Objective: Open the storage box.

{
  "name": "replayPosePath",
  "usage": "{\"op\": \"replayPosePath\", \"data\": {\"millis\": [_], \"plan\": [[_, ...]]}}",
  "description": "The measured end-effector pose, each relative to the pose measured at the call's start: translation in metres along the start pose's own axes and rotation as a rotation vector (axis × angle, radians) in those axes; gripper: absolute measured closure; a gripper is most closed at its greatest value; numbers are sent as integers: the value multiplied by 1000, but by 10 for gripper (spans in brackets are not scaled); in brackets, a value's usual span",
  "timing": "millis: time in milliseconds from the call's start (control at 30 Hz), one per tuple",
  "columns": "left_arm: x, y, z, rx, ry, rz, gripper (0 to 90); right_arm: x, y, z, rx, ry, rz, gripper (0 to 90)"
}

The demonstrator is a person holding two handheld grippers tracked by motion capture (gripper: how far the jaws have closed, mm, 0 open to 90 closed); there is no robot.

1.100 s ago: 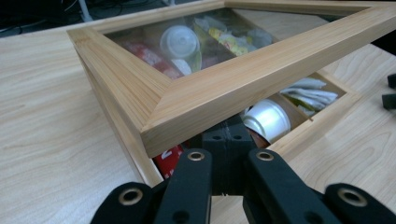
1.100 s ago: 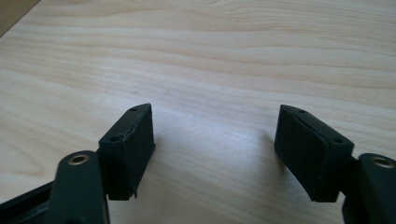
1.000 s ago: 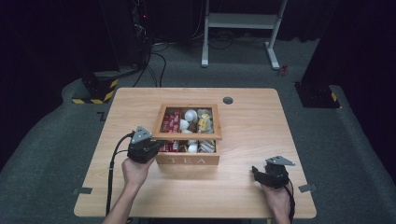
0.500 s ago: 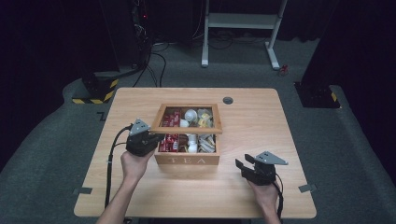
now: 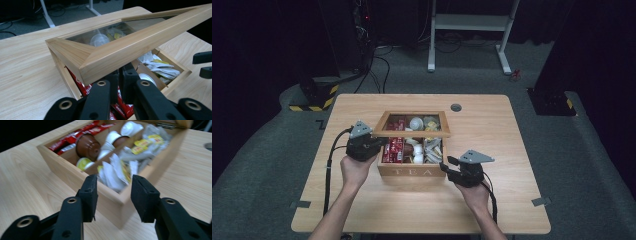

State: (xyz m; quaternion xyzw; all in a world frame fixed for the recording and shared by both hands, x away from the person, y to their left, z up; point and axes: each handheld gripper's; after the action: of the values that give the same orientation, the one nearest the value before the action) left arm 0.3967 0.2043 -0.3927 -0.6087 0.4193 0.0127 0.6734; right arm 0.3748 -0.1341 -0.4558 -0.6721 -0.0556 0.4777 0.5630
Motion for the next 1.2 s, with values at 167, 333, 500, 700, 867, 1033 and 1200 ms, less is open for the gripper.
{"op": "replayPosePath", "data": {"millis": [167,333,500,700,867,1033,1200], "plan": [[-1,-4,3,-11,16,-12,857,14,-15,7,-10,-18,11,580],[-1,-11,4,-5,14,-17,850,26,-28,13,-24,-22,20,579],[-2,-15,5,-3,16,-26,833,41,-37,20,-43,1,50,555],[-2,-19,6,-3,22,-30,825,57,-47,28,-68,-6,71,530],[-3,-23,7,4,22,-28,816,72,-58,38,-81,-9,79,486],[-3,-24,8,4,27,-30,815,88,-64,46,-94,-8,108,455],[-3,-25,9,6,30,-31,815,95,-68,51,-99,8,116,424]]}}
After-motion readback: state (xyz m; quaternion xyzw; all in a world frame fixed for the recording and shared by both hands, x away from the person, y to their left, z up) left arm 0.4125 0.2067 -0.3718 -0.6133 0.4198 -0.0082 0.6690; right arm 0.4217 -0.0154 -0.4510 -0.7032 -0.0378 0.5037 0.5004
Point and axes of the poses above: each handheld gripper's, and its own axes: x roughly forward along the jaws, y roughly out of its underside, z roughly to its left, and after that the axes turned 5 degrees about z, right-handed
